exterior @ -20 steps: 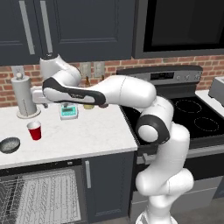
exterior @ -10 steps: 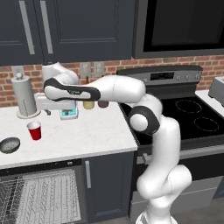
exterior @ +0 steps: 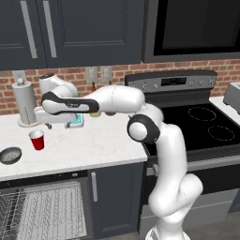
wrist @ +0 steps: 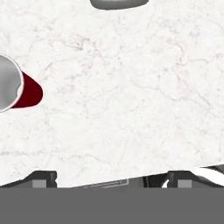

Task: Pick up the cup and bowl from the counter, place them in the dishwasher, and close the dishwasher door.

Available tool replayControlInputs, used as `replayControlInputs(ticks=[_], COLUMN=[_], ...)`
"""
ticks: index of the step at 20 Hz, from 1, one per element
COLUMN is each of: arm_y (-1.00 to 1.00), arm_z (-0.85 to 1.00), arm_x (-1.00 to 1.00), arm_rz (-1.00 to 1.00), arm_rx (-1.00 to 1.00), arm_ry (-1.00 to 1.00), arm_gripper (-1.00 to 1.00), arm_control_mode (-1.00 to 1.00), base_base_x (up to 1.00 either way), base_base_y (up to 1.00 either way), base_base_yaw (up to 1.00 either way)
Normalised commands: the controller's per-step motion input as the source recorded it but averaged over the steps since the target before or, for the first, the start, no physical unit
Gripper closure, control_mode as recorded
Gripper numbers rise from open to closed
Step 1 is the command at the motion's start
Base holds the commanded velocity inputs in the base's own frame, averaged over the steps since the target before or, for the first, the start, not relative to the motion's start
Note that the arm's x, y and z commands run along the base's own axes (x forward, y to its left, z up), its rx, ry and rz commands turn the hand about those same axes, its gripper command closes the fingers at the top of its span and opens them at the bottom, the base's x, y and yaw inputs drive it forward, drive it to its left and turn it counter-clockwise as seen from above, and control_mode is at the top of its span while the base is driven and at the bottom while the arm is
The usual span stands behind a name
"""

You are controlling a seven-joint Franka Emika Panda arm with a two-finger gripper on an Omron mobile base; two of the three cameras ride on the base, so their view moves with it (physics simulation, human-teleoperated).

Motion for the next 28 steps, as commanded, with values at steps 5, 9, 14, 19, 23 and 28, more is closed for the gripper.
replayControlInputs(ticks=[5, 9, 14, 19, 23, 28], arm_y=[0.24, 0.24, 0.09, 0.0, 0.0, 0.02], arm_z=[-0.35, -0.35, -0.21, -0.23, -0.2, -0.03], arm_x=[0.11, 0.15, 0.23, 0.19, 0.2, 0.19], arm_rz=[0.0, 0.01, 0.0, 0.0, 0.0, 0.0], arm_rx=[-0.05, 0.0, 0.0, 0.01, 0.01, 0.0], arm_ry=[0.0, 0.0, 0.0, 0.0, 0.0, 0.0], arm_gripper=[-1.0, -1.0, -1.0, -1.0, -1.0, -1.0], arm_control_mode=[-1.0, -1.0, -1.0, -1.0, -1.0, -1.0], base_base_x=[0.0, 0.0, 0.0, 0.0, 0.0, 0.0], base_base_y=[0.0, 0.0, 0.0, 0.0, 0.0, 0.0], base_base_yaw=[0.0, 0.0, 0.0, 0.0, 0.0, 0.0])
